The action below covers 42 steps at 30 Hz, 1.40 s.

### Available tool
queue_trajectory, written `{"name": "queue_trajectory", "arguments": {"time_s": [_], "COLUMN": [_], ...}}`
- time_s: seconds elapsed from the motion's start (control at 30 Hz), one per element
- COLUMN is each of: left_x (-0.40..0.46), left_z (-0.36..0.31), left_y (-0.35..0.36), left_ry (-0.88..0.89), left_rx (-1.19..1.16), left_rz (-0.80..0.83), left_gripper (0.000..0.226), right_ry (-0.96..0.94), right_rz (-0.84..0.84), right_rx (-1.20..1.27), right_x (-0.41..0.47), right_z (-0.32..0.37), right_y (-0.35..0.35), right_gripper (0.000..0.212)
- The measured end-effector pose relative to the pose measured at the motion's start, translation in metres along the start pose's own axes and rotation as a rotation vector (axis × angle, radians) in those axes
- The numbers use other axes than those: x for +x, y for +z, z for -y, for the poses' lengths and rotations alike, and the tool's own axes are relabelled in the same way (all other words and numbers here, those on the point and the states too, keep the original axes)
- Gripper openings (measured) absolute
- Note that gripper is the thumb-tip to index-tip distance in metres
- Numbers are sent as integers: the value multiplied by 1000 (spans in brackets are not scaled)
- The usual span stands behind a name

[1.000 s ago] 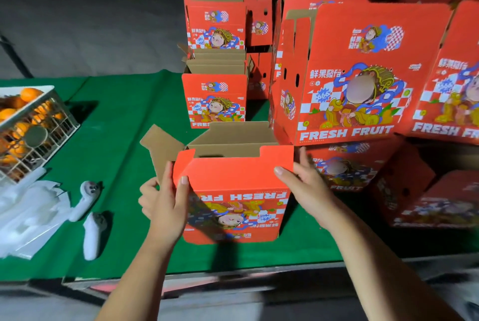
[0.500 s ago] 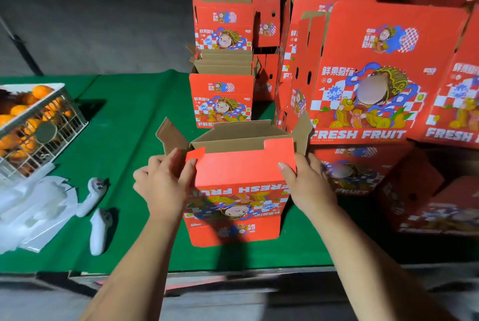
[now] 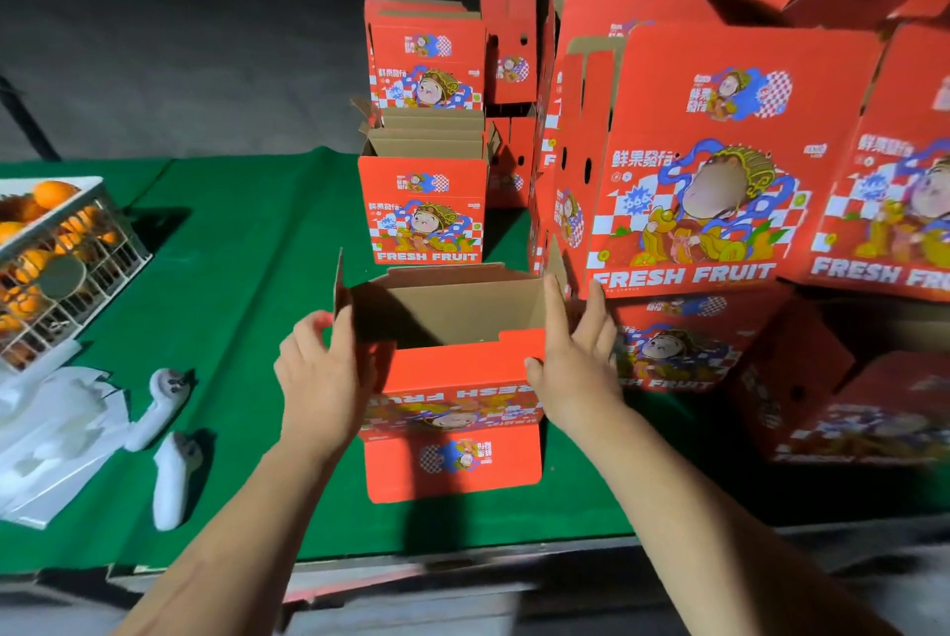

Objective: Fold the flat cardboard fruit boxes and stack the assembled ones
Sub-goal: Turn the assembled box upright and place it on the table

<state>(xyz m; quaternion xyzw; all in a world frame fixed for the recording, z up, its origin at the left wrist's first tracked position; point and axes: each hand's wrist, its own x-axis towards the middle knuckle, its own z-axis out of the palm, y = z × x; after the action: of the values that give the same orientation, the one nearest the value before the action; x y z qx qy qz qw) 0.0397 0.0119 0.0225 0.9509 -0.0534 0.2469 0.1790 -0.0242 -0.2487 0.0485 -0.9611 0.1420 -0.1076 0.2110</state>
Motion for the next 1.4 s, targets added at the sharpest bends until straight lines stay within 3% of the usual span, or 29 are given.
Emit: {"name": "queue_trajectory", "arguments": {"time_s": [0.1,0.17,0.27,0.37,0.5,0.6,0.7,0.83,1.0,1.07,1.2,1.33,1.4], "left_x": [-2,-1,-2,-3,-1,9,16,23,40,45,49,26,18], "left_z": [5,10,11,13,21,22,25,27,15,11,15,11,10], "left_y": [6,8,7,6,10,14,15,6,-2,-1,7,17,19], "left_ry": [141,200,227,276,388,354,378,378,349,256,-170,-91,27], "left_rx": [-57,-57,-40,-32,-30,-19,26,-7,-152,-346,-572,-552,-433], "left_rz": [-21,-7,-13,1,14,68,133,216,263,150,-166,-64,-32], "left_gripper": [60,59,49,43,18,39,46,53,59,56,54,82,73], "right_ry": [-225,-323,-574,-765,-397,-287,-322,-336,-382,-365,-163,-145,-130], "right_rz": [4,9,-114,-17,156,218,266,108,-47,-160,-261,-186,-114], "right_rx": [-143,-215,-248,-265,-64,-40,-71,-220,-172,-68,91,92,117], "right_x": [-1,-3,1,20,55,65,62,47,41,28,-9,-13,-6], "right_z": [16,26,43,56,58,60,59,45,29,17,-10,-18,-17], "right_y": [2,5,9,13,14,20,21,27,16,17,44,54,51], "right_gripper": [109,98,74,67,91,95,93,94,89,82,78,72,66]}}
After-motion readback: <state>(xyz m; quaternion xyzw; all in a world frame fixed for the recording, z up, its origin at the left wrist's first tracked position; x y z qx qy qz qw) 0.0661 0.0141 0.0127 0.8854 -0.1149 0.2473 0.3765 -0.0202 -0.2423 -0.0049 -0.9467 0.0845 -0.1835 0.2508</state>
